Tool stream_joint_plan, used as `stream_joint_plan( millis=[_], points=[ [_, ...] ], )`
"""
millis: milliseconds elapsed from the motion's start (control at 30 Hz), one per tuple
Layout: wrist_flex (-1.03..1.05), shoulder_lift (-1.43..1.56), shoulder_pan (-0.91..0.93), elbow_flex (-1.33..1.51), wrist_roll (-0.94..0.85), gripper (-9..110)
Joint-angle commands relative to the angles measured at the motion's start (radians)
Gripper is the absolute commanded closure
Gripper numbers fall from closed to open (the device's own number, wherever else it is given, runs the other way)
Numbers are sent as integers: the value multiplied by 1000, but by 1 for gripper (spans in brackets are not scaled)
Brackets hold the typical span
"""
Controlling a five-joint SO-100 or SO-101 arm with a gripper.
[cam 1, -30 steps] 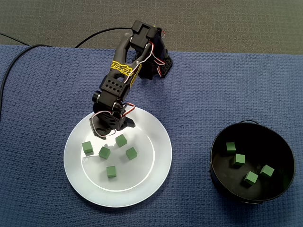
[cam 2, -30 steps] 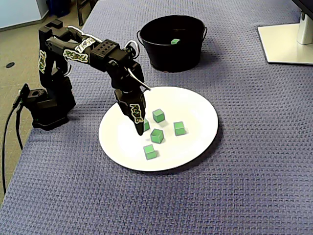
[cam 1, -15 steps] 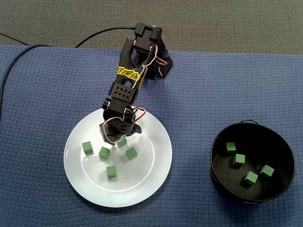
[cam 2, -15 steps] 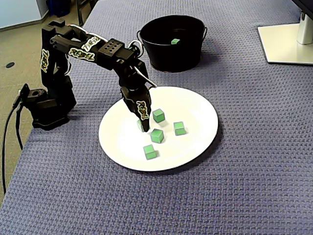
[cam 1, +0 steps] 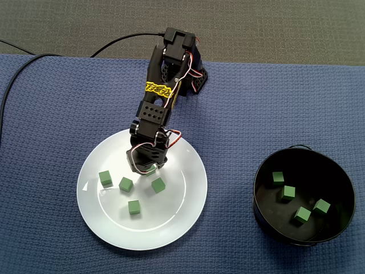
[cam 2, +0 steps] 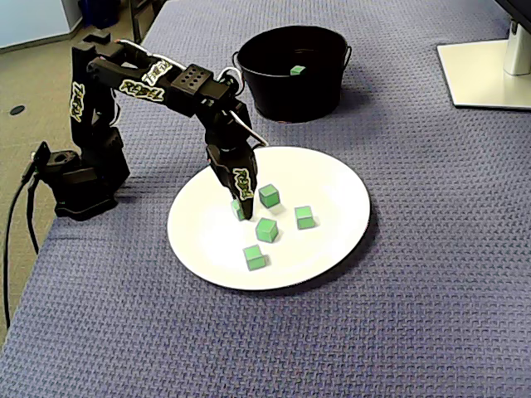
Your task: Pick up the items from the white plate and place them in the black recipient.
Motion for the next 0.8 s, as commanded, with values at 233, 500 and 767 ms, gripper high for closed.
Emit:
stream_joint_plan(
  millis=[233, 500, 767],
  points=[
    [58, 109, 2, 34, 43, 101],
    [250, 353, -98, -41, 342, 101],
    [339, 609, -316, -158, 922, 101]
  ],
)
